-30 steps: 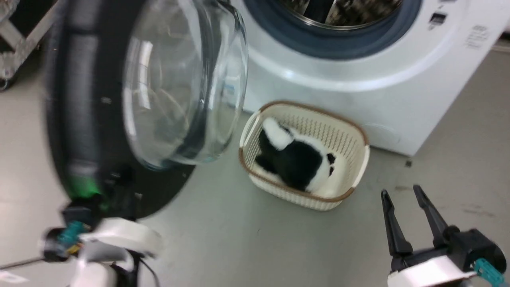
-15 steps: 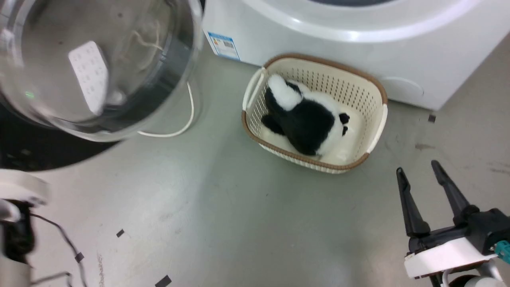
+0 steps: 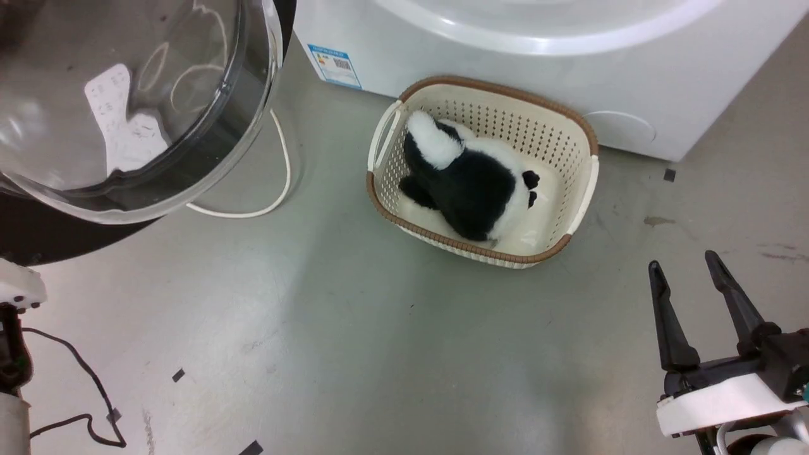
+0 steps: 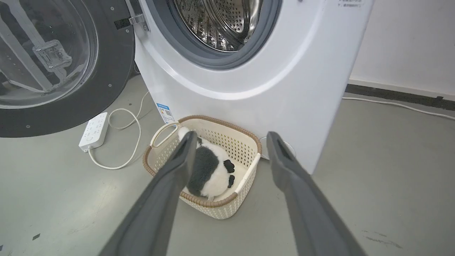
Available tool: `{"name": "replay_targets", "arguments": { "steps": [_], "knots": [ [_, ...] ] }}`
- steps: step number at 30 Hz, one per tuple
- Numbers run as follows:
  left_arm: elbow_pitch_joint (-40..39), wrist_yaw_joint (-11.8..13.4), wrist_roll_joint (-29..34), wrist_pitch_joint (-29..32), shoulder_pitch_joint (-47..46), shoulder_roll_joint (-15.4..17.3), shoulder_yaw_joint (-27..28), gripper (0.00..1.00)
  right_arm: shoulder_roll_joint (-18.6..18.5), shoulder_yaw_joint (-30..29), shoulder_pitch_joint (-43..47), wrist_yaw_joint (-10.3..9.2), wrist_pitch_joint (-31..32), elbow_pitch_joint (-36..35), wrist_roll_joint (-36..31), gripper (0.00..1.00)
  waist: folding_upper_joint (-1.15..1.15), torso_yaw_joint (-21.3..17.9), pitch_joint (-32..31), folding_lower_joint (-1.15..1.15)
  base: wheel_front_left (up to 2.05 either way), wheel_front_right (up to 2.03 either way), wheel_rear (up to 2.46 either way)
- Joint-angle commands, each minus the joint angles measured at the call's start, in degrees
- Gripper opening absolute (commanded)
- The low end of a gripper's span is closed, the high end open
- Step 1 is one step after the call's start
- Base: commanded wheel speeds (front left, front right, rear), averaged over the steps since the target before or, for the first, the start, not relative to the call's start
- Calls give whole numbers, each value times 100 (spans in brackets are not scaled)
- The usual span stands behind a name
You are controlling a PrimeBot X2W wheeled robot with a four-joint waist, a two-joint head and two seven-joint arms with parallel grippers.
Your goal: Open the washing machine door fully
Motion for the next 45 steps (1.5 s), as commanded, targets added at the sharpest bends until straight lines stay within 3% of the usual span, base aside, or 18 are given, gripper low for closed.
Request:
{"name": "replay_targets", "arguments": {
  "steps": [1,6,11,20,33,34,35,45],
  "knots": [
    [10,-23,61,-70,22,31,-28,0,36,-26,-114,6,-64,35,51,100,0,-35,-100,0,0,0,0],
    [-304,-38,213,-214,285,-167,-205,0,168,-233,-151,6,-240,244,110,100,0,-144,-482,0,0,0,0],
    [-1100,21,401,-285,762,-555,-455,0,294,-391,-161,6,-423,482,49,100,0,-303,-956,0,0,0,0],
    [-2425,155,769,-204,2071,-1318,-1387,0,394,-296,61,6,-591,668,-134,100,0,-876,-1723,0,0,0,0],
    [-2309,308,1146,-246,2734,-1718,-2084,0,410,-154,443,6,-626,954,-2,100,0,-1454,-2079,0,0,0,0],
    [-2278,316,1170,-253,2776,-1723,-2109,19,410,-147,463,6,-628,991,17,100,0,-1480,-2091,0,0,0,0],
    [-2259,332,1200,-261,2806,-1726,-2124,100,410,-137,476,6,-630,1027,32,100,0,-1503,-2102,0,0,0,0],
    [-2197,362,1378,-309,2905,-1746,-2231,100,411,-72,504,6,-640,1283,105,100,0,-1560,-2154,0,0,0,0]
  ]
}}
